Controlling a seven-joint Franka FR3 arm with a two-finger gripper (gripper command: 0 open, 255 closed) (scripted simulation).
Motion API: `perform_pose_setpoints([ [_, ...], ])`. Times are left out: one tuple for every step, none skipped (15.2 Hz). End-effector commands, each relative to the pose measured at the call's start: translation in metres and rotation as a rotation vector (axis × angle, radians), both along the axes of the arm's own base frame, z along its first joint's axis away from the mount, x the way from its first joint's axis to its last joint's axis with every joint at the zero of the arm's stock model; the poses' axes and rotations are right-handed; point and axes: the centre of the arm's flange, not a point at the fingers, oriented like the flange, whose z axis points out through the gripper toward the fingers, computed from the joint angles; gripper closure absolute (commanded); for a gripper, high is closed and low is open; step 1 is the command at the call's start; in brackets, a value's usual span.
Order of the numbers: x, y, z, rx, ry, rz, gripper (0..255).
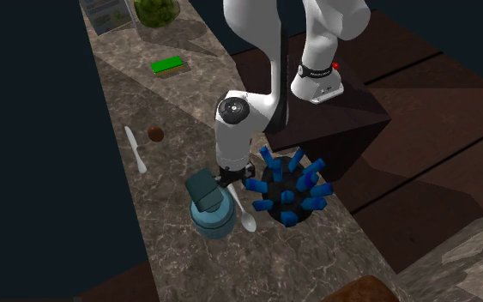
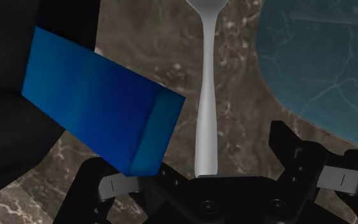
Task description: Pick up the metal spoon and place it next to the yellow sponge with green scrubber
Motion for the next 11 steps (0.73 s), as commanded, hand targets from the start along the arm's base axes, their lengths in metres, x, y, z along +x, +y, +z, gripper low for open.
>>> perform_pose_setpoints([
  [-0.0015,0.0014,-0.0014,0.000,0.002,0.004,0],
  [-0.0015,0.0014,-0.0014,0.000,0.002,0.004,0],
  [-0.0015,0.0014,-0.0014,0.000,0.002,0.004,0],
  [-0.0015,0.0014,-0.0014,0.000,0.002,0.004,0],
  [-0.0016,0.0015,-0.0016,0.000,0.002,0.004,255],
  [-0.0016,0.0016,-0.0014,0.000,0.002,0.004,255],
  [-0.0016,0.0014,-0.0014,0.000,0.002,0.004,255],
  [-0.0016,0.0015,-0.0014,0.000,0.002,0.004,255],
  [-0.0016,0.0015,-0.0015,0.000,0.002,0.004,255],
  [-0.0016,0.0015,-0.0015,0.000,0.002,0.004,255],
  [-0.0016,0.0015,-0.0015,0.000,0.002,0.004,255],
])
